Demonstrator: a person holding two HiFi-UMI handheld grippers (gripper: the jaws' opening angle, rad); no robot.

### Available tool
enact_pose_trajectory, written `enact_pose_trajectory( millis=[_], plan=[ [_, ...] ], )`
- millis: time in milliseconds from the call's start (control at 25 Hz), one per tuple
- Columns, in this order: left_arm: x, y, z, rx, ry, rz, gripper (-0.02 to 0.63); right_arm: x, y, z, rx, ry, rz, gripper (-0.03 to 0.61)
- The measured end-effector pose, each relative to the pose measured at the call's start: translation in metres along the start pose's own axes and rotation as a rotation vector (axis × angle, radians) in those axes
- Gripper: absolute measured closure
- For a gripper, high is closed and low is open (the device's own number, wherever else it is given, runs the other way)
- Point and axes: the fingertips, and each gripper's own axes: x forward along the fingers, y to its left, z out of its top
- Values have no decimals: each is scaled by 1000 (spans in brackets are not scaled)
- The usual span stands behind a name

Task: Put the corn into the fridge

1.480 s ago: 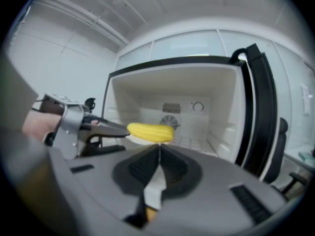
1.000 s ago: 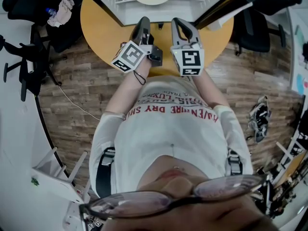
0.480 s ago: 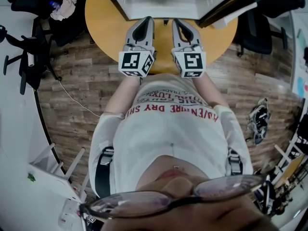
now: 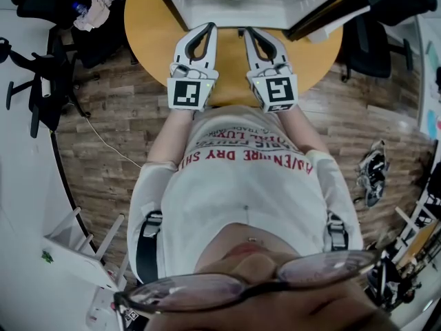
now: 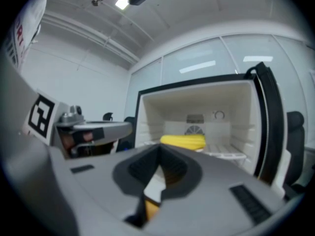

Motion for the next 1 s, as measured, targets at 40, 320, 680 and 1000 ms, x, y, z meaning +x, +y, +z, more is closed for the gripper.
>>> enact_pose_trajectory(
  millis=[40, 320, 680, 1000],
  plan=[
    [0, 1, 0, 4, 5, -7, 588, 1, 1, 1, -6, -4, 5, 551],
    [2, 7, -6, -11, 37, -22, 588, 5, 7, 8, -36, -23, 30, 551],
    [4, 12, -13, -30, 35, -31, 588, 11, 7, 16, -63, -51, 20, 551],
    [6, 15, -8, -38, 39, -22, 588, 17, 9, 19, -61, -58, -4, 551]
  ],
)
